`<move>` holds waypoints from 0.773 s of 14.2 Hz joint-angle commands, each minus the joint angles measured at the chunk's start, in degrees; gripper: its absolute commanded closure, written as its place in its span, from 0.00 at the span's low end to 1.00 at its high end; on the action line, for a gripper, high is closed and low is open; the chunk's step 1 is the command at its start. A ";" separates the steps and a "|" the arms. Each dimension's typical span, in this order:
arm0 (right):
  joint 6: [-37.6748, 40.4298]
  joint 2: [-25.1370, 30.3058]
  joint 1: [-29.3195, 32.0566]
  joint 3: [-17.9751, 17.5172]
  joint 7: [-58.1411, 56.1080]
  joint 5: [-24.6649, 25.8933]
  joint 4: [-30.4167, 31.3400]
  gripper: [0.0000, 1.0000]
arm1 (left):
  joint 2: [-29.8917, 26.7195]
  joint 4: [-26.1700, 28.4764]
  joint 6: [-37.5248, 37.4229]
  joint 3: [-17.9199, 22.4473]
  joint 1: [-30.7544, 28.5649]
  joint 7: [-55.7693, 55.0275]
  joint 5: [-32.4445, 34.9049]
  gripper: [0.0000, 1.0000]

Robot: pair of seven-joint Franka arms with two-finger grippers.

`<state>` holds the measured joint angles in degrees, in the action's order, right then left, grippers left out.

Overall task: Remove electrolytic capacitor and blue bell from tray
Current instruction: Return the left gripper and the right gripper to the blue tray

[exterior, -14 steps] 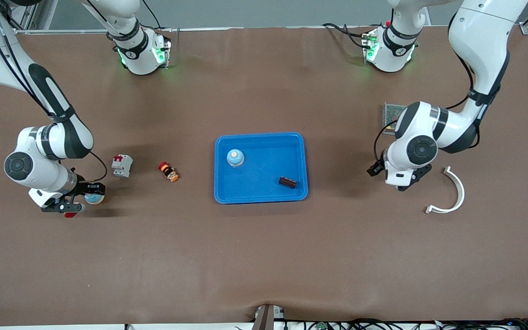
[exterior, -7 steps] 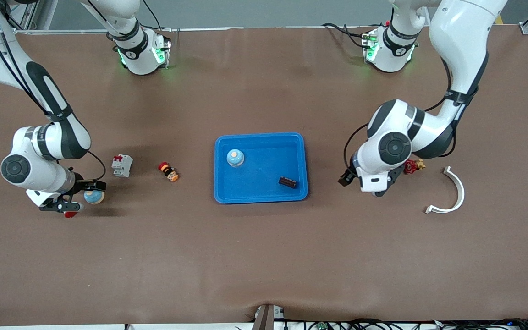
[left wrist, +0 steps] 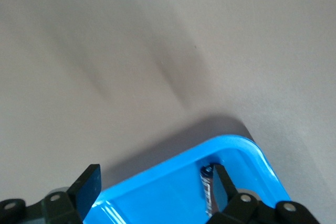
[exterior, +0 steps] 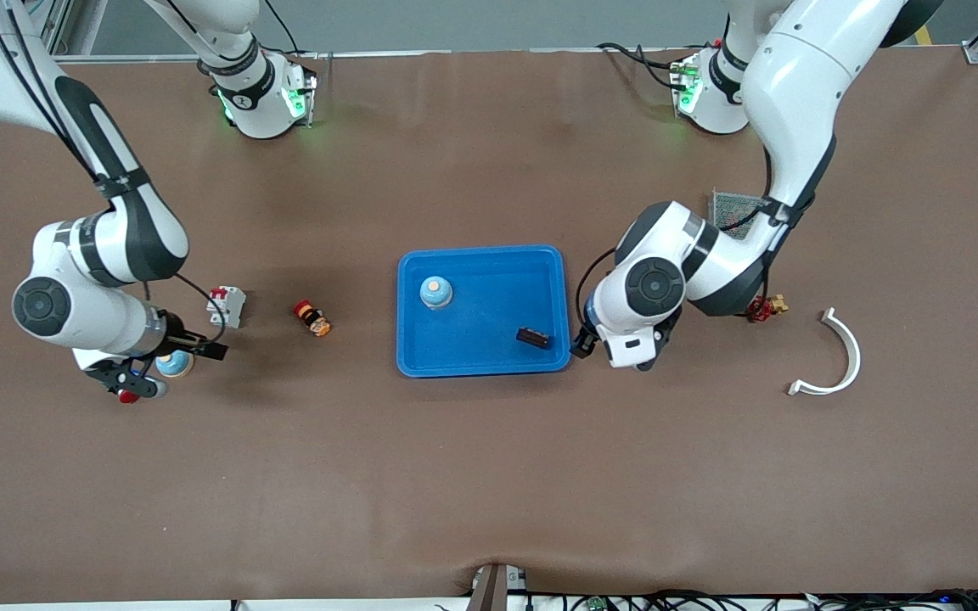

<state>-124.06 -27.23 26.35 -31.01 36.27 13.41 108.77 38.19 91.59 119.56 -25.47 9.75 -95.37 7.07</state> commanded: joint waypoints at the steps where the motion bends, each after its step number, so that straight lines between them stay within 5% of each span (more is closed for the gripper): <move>1: 0.22 1.13 0.11 -5.88 15.70 -1.20 1.00 0.00 | 2.94 -4.39 -0.04 0.59 2.72 -3.14 0.05 0.24; 11: -11.55 -0.45 -22.19 -6.43 58.63 0.47 3.46 0.00 | 7.69 -5.10 12.35 5.24 10.80 -11.76 0.14 0.36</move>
<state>-133.66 -27.56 7.65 -38.31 89.49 12.94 111.48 44.39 88.13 130.51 -22.63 17.81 -105.27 7.08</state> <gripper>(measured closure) 0.000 0.352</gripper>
